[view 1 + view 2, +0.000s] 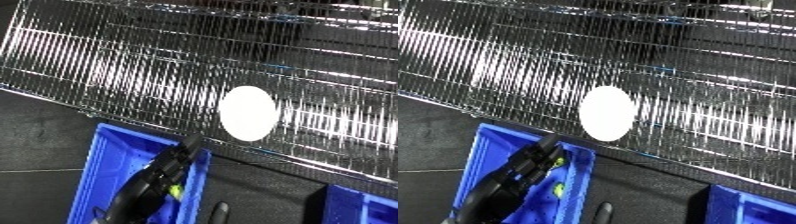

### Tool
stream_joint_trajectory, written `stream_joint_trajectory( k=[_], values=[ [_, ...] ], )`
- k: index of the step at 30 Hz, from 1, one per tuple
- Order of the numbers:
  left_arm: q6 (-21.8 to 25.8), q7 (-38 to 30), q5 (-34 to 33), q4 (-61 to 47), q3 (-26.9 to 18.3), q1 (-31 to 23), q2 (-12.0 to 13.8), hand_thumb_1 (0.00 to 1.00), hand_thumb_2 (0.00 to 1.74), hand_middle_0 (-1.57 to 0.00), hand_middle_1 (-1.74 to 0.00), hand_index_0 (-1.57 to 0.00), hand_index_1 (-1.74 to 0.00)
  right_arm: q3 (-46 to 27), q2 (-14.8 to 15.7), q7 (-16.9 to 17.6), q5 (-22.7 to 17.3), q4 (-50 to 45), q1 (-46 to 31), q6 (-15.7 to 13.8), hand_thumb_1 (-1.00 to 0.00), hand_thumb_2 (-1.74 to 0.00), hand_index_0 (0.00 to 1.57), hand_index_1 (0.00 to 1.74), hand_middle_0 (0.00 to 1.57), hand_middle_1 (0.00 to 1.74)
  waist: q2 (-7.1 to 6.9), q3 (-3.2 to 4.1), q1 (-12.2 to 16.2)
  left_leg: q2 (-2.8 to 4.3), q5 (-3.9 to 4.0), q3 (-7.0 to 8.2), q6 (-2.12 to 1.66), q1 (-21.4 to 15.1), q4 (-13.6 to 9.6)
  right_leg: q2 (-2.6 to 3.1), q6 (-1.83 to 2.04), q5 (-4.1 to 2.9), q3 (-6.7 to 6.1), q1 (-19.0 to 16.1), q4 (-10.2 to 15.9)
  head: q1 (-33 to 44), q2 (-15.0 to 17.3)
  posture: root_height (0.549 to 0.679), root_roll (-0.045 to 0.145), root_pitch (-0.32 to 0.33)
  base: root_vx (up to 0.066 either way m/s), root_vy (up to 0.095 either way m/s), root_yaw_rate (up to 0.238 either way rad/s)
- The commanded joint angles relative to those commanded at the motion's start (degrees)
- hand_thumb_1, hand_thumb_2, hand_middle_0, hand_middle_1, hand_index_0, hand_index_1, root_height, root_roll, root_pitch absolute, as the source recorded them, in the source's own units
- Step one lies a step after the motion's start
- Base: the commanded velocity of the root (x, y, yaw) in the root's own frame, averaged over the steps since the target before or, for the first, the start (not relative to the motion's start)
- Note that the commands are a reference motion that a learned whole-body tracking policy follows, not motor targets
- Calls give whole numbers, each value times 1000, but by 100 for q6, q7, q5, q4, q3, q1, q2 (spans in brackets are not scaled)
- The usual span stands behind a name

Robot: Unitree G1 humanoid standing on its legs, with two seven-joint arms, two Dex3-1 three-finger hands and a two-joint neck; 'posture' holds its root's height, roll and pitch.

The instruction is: Pick up the object and place it into the box

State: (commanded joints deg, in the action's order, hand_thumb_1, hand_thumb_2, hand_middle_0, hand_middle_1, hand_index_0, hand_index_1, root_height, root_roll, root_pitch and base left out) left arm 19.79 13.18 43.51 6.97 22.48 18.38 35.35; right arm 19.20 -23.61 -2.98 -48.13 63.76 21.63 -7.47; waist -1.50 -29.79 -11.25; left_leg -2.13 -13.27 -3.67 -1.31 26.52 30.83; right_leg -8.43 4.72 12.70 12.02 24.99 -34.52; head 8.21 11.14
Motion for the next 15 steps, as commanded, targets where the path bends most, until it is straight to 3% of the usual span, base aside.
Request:
stream_joint_trajectory(
  k=[8, 15],
  values=[
    [330, -872, -565, -155, -257, 220, -119, 0, 0, 0, 0, 0, 0, -8, 188, -94, -104, 127, -33, -87, 0, 0, 0, 0, 0, 0, -138, 0, -27, 4, -42, -50, 21, 65, 81, 41, 20, -31, 17, 18, -24, 118, -12, 653, 18, 98, 18, -45, -6],
    [626, -1671, -1053, 366, -413, 605, -394, 0, 0, 0, 0, 0, 0, 110, 298, -181, -1, 169, 60, -54, 0, 0, 0, 0, 0, 0, -301, 0, 104, 74, -63, -20, 24, 98, 167, 130, 7, -15, -76, 58, -74, 615, -84, 651, 11, 95, 12, -1, -130]
  ],
)
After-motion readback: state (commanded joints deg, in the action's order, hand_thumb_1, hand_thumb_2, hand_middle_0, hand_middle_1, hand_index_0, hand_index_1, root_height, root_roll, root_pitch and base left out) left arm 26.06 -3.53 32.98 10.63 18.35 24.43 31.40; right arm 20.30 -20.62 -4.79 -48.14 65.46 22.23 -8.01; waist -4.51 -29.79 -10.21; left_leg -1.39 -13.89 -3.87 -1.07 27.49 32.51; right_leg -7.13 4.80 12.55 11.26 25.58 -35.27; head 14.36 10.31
